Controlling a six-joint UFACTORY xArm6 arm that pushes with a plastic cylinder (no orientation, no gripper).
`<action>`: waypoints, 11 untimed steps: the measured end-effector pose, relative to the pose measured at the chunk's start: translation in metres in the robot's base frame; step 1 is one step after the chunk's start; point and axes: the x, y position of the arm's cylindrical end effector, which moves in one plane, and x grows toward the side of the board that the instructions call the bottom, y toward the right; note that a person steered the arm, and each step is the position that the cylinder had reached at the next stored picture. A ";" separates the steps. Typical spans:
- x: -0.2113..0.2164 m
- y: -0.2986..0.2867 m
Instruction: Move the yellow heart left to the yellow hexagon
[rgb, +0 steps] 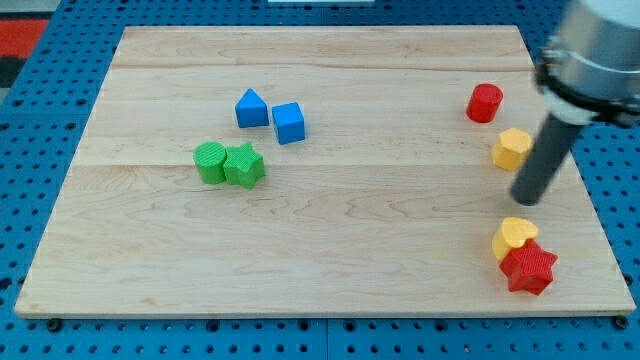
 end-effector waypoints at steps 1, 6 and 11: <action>0.022 0.033; 0.083 -0.057; -0.008 -0.027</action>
